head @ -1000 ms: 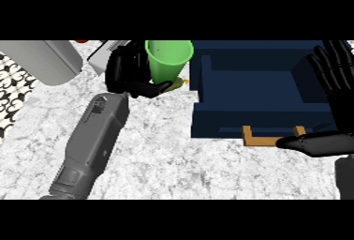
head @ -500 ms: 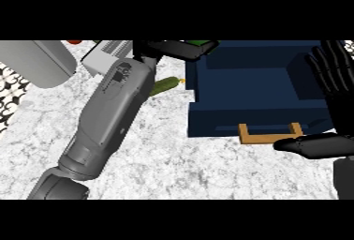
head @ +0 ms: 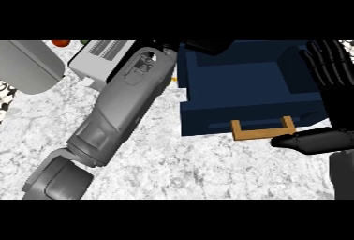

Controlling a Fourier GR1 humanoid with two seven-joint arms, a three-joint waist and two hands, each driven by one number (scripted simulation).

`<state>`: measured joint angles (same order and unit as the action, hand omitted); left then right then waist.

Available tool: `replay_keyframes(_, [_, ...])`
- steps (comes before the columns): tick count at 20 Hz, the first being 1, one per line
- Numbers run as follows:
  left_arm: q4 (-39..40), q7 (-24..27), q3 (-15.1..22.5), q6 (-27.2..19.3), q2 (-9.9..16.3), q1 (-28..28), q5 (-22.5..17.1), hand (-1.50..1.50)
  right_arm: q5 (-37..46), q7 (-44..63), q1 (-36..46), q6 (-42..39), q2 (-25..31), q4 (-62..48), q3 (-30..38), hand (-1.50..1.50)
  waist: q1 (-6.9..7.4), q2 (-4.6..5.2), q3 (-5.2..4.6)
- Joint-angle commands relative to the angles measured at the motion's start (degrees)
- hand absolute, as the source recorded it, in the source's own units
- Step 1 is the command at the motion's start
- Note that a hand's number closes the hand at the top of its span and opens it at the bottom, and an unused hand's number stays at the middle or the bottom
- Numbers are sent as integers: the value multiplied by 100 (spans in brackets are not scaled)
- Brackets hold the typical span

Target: Pick up the cup, place it into the drawer and close the drawer

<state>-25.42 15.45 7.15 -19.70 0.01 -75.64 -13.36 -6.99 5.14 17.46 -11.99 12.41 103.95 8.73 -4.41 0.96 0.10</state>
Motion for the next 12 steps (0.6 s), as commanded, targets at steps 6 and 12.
replay_keyframes(6, [881,-371,963,454,-1,-133,-282,150,-11,-6,341,-115,-82,-171,-262,-150,-480,131,6])
replay_keyframes(12, [827,-223,1400,474,-1,207,-482,-150,-68,-50,666,-129,-117,-304,-287,-150,-653,187,3])
